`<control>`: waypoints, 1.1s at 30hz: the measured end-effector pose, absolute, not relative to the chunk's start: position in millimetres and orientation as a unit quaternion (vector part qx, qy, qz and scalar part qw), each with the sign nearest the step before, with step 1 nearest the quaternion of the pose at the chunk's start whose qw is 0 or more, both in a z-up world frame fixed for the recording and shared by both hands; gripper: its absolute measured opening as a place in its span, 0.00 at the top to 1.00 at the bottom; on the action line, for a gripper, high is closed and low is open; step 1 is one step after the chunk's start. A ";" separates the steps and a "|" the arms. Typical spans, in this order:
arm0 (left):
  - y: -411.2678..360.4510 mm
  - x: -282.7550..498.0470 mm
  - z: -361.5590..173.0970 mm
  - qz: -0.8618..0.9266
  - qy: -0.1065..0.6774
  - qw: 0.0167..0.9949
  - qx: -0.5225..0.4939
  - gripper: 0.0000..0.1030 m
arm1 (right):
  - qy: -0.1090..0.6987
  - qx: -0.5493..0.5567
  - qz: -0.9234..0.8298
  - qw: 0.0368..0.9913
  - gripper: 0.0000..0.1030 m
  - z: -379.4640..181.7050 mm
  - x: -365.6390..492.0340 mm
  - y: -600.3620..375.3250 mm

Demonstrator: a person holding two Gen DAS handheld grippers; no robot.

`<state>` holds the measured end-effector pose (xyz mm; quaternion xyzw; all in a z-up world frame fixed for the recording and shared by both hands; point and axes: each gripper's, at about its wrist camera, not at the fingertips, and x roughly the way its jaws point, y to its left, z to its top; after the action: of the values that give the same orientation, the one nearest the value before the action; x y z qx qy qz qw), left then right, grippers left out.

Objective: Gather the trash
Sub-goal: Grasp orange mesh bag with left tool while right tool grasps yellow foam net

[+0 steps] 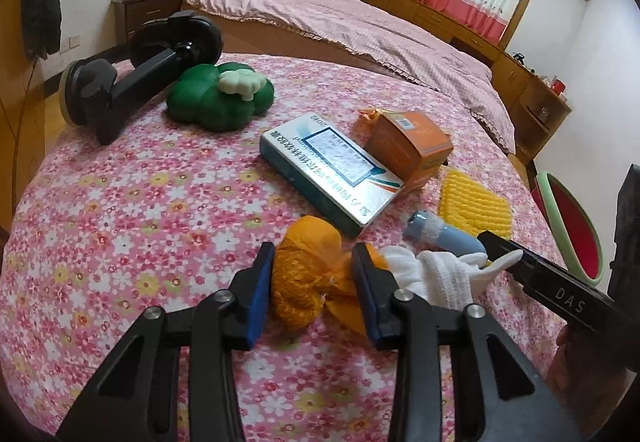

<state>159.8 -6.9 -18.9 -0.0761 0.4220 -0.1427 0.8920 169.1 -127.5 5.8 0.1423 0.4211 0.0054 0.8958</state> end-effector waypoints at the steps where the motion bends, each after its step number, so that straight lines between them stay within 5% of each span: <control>1: -7.7 159.8 -18.9 -0.143 0.419 0.894 -0.073 0.66 | 0.420 0.143 0.008 0.896 0.68 5.4 168.6 -127.2; 10: -1.7 153.9 -14.6 -0.150 0.397 0.901 -0.086 0.82 | 0.403 0.164 0.025 0.900 0.86 11.7 157.7 -128.2; 33: -27.8 90.7 61.0 -0.188 0.315 0.926 -0.090 0.82 | 0.316 0.202 -0.002 0.927 0.89 63.5 68.7 -181.7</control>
<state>90.7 -27.8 61.0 -0.0904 0.3148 -0.1879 0.9260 68.7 -181.7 63.5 0.2023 0.3161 -0.0017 0.9269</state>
